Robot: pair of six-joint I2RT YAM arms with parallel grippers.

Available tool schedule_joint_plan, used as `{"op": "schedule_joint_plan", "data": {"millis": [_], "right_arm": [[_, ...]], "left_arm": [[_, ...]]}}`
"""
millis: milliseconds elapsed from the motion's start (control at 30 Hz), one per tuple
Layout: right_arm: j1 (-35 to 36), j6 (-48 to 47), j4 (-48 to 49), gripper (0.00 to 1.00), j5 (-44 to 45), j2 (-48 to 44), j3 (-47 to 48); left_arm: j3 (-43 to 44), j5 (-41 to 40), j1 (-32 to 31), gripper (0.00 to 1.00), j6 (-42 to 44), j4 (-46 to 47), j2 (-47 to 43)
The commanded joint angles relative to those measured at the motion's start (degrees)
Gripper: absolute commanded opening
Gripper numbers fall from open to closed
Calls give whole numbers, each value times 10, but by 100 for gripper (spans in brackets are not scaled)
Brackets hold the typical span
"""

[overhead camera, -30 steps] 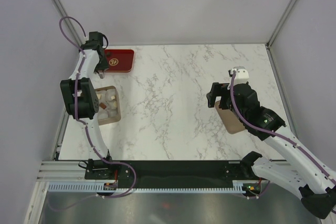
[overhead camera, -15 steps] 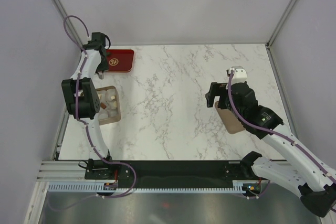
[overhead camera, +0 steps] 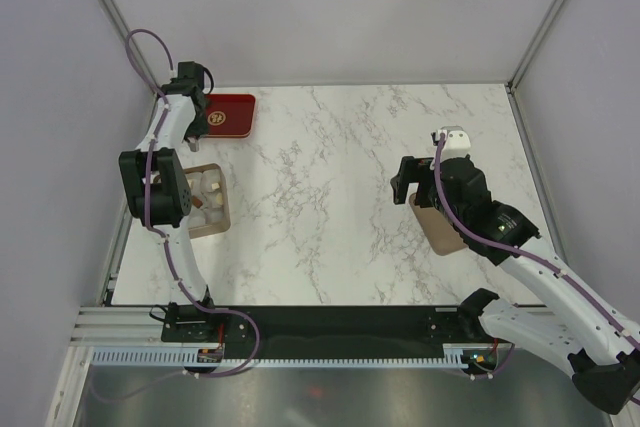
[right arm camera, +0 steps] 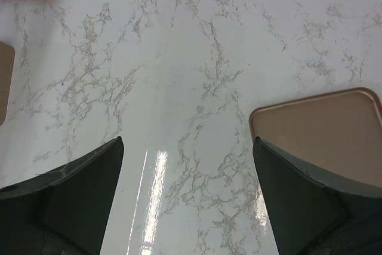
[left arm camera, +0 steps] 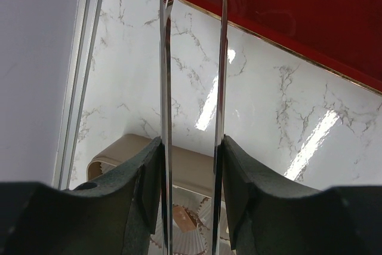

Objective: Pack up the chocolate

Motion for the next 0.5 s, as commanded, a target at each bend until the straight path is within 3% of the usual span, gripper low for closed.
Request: {"op": "schedule_joint_plan", "data": {"millis": [0,467], "right_arm": [[2,0,21,98,1,-6,0],[2,-2,23,98,3,-4,0]], "left_arm": [[6,-31,-4,49,21,-2,-5],[22,-25,-3,49,27,-9,19]]}}
